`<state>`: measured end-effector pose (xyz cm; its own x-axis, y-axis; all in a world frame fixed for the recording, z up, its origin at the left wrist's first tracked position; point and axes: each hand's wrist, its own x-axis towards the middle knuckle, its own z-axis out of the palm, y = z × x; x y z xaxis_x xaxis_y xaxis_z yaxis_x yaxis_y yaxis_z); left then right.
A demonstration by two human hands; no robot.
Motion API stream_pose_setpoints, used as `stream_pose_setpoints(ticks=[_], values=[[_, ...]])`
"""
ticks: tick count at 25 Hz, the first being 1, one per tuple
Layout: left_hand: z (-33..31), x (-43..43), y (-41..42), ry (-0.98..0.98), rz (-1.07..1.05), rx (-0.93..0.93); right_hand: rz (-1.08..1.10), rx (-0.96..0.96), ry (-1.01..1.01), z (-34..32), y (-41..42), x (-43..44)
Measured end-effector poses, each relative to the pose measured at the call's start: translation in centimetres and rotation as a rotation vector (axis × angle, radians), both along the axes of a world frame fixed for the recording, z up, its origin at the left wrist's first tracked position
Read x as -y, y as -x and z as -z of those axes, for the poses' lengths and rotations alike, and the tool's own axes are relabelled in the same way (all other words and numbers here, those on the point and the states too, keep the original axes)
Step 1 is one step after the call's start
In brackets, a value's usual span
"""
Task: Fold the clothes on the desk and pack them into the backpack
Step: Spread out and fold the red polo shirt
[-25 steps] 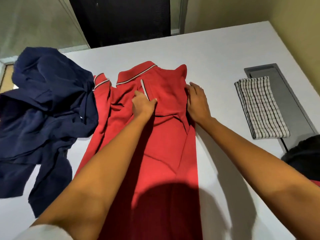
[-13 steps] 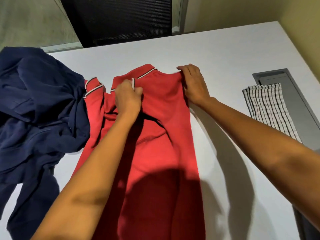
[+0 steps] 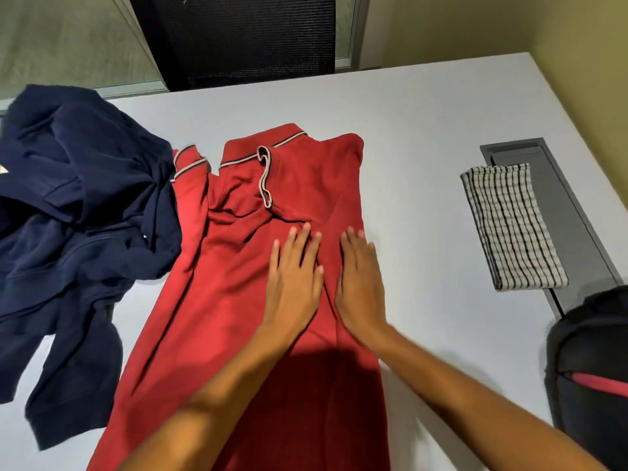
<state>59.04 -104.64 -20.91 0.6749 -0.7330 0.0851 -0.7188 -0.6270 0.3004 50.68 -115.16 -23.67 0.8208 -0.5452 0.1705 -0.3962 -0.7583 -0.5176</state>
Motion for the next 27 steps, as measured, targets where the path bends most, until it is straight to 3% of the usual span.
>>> stream_pose_setpoints(ticks=[4,8,13,18,22,27], values=[[2.0,-4.0,3.1,-0.135,-0.075,-0.02,-0.004,-0.162,0.056,0.4,5.9,-4.7],[2.6,-4.0,3.0,-0.2,-0.125,0.0,-0.049,-0.267,0.158,-0.1,5.9,-2.8],[2.9,-0.2,1.9,-0.16,-0.18,-0.02,-0.111,-0.251,0.216,0.2,4.0,2.4],[2.7,5.5,1.6,-0.118,-0.27,-0.112,-0.143,-0.281,0.277,0.3,1.6,9.1],[1.4,8.2,0.7,-0.208,-0.221,-0.325,-0.275,-0.307,0.317,0.0,0.9,14.1],[0.6,2.7,1.7,-0.105,-0.061,-0.196,-0.176,-0.254,0.099,0.2,3.0,12.6]])
